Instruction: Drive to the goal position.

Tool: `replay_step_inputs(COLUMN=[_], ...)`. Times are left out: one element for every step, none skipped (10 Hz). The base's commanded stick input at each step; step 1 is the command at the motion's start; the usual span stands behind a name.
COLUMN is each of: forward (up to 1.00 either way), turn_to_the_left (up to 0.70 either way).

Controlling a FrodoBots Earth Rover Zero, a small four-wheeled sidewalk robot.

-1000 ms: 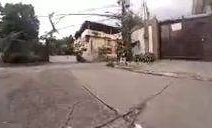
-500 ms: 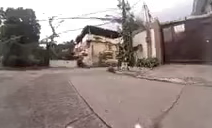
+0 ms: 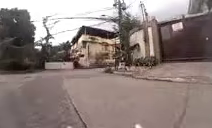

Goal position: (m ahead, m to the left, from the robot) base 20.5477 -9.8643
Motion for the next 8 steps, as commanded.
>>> replay_step_inputs(forward=[0.59, 0.59, 0.59, 0.59, 0.59, 0.59, 0.59, 0.59], turn_to_the_left=[0.03, 0.03, 0.03, 0.03, 0.03, 0.03, 0.03, 0.03])
